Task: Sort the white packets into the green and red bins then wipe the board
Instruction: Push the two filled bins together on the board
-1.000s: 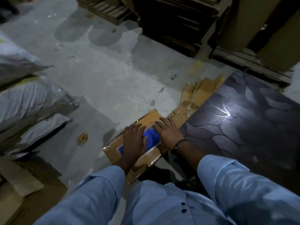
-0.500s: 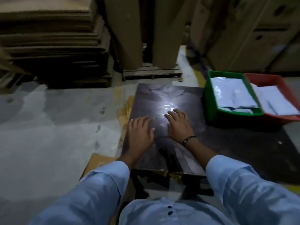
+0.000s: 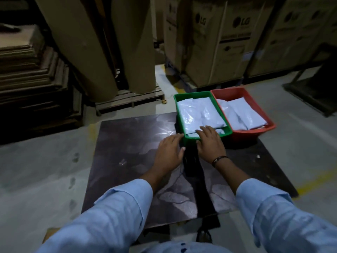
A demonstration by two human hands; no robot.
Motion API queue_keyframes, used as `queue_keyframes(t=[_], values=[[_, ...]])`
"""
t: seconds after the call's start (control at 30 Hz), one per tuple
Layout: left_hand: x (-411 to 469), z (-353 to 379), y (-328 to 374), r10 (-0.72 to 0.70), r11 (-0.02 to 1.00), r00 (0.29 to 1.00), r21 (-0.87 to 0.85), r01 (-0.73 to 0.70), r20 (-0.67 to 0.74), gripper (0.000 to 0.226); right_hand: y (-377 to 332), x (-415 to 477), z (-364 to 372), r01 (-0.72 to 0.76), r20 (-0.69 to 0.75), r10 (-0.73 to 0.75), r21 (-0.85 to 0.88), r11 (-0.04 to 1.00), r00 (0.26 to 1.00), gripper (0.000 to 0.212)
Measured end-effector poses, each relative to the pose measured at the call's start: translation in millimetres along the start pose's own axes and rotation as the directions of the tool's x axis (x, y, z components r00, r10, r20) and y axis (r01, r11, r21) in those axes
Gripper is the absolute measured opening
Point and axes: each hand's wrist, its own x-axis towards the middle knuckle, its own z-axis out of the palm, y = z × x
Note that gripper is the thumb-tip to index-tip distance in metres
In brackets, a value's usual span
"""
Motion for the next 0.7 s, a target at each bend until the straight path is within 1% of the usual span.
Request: queue_keyframes(t=[0.07, 0.13, 0.23, 0.3, 0.37, 0.43, 0.57, 0.7], values=[[16.5, 14.0, 17.2, 0.024, 0.999, 0.997, -0.037, -0.021, 0.078, 0.058, 30.5, 4.1, 0.6, -0.029, 0.033, 0.028, 0.009, 1.0, 0.999, 0.049], [31.8, 29.8, 28.5, 0.038, 0.999, 0.989, -0.021, -0.036, 0.141, 0.063, 57.1, 7.2, 2.7, -0.062, 0.081, 0.062, 0.004, 0.998, 0.995, 0.052], [48.1, 53.9, 36.1, -0.004, 0.998, 0.972, 0.065, -0.012, 0.235, 0.07, 89.0, 7.9, 7.8, -0.076, 0.137, 0.075, 0.002, 0.997, 0.988, 0.054], [50.4, 68.9, 36.5, -0.046, 0.987, 0.96, 0.162, 0.001, 0.277, 0.073, 103.4, 5.3, 13.0, -0.033, 0.168, 0.033, -0.002, 0.999, 0.985, 0.056], [47.8, 79.4, 36.1, -0.066, 0.971, 0.959, 0.238, -0.002, 0.277, 0.075, 112.7, 2.2, 18.5, 0.035, 0.179, -0.03, -0.024, 0.999, 0.983, 0.056], [44.7, 83.0, 37.1, -0.064, 0.959, 0.969, 0.283, -0.006, 0.237, 0.073, 118.4, 2.1, 21.8, 0.074, 0.166, -0.068, -0.027, 0.997, 0.984, 0.052], [38.0, 79.0, 38.0, -0.063, 0.943, 0.978, 0.332, -0.007, 0.199, 0.071, 117.0, 4.4, 27.9, 0.093, 0.148, -0.09, -0.018, 0.995, 0.985, 0.047], [28.9, 68.0, 30.1, -0.092, 0.932, 0.975, 0.361, 0.014, 0.201, 0.071, 99.7, 4.2, 31.4, 0.069, 0.202, -0.061, -0.03, 0.997, 0.978, 0.055]])
